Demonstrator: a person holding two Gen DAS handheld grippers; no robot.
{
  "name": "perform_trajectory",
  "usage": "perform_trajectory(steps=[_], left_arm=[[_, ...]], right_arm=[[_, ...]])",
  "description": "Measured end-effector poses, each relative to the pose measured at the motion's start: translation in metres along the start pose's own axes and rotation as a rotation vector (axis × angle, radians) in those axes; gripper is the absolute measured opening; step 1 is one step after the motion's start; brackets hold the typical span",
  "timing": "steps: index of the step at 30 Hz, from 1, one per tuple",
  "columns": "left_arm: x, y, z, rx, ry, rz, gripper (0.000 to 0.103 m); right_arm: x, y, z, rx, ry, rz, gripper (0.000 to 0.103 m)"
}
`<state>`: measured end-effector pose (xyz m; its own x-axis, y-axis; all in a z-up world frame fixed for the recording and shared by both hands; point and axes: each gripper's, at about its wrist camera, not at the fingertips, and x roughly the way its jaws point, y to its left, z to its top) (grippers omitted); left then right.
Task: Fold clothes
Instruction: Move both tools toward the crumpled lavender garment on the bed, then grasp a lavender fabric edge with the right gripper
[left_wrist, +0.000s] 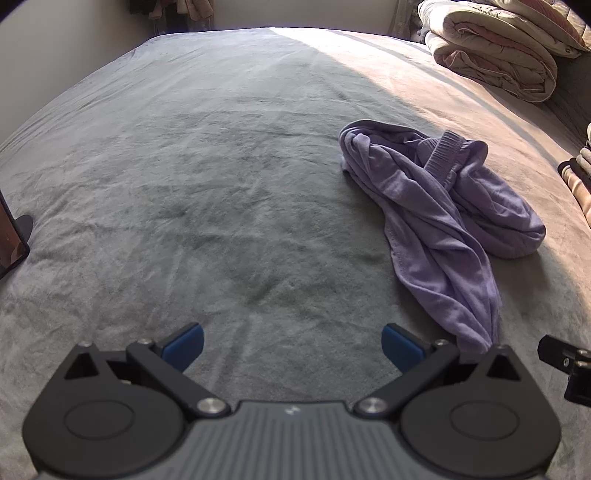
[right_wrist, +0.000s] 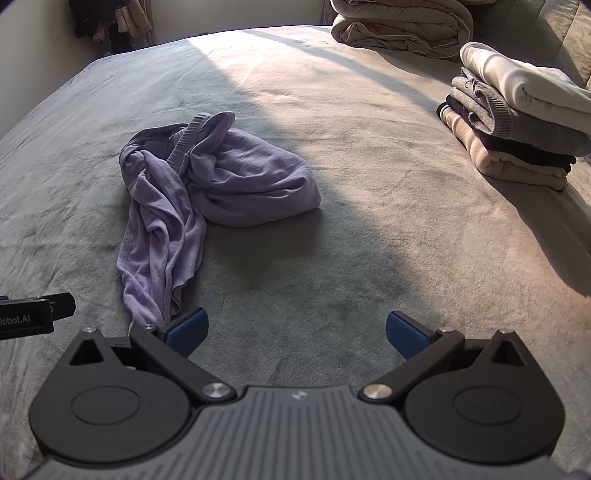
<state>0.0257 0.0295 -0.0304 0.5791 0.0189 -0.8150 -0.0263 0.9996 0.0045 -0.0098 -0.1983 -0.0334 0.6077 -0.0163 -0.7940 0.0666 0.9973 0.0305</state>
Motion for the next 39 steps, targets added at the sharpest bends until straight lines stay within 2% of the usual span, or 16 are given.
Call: perform_trajectory(steps=[6, 9, 16, 20, 24, 26, 32, 34, 37, 38, 39], left_arm=[[0.018, 0.011, -0.003, -0.036, 0.009, -0.007, 0.103], [0.018, 0.009, -0.005, -0.012, 0.000, -0.004, 0.103], [0.020, 0.009, -0.011, 0.042, -0.027, -0.013, 0.103], [0.018, 0.010, -0.007, 0.061, -0.009, -0.025, 0.103], [0.011, 0.015, -0.003, 0.049, -0.013, -0.042, 0.099], [0.008, 0.018, -0.001, 0.030, -0.020, -0.062, 0.095], [0.002, 0.025, 0.005, -0.023, -0.043, -0.119, 0.090], [0.002, 0.027, 0.006, -0.040, -0.051, -0.131, 0.089], [0.003, 0.029, 0.008, -0.055, -0.055, -0.137, 0.085], [0.004, 0.029, 0.008, -0.059, -0.057, -0.139, 0.084], [0.005, 0.030, 0.008, -0.065, -0.058, -0.142, 0.084]], right_arm=[[0.016, 0.003, -0.003, -0.031, 0.032, 0.022, 0.103], [0.025, 0.004, -0.006, -0.047, 0.057, 0.027, 0.103], [0.028, 0.008, -0.009, -0.086, 0.045, 0.019, 0.103], [0.028, 0.009, -0.002, -0.108, 0.073, 0.020, 0.103], [0.017, 0.011, 0.004, -0.092, -0.009, 0.027, 0.103], [0.013, 0.015, 0.008, -0.093, -0.044, 0.078, 0.102], [0.022, 0.037, 0.016, -0.062, -0.054, 0.254, 0.078], [0.030, 0.046, 0.016, -0.062, -0.035, 0.278, 0.069], [0.034, 0.055, 0.013, -0.088, -0.052, 0.256, 0.052], [0.033, 0.055, 0.013, -0.103, -0.060, 0.269, 0.035], [0.032, 0.053, 0.013, -0.101, -0.053, 0.312, 0.008]])
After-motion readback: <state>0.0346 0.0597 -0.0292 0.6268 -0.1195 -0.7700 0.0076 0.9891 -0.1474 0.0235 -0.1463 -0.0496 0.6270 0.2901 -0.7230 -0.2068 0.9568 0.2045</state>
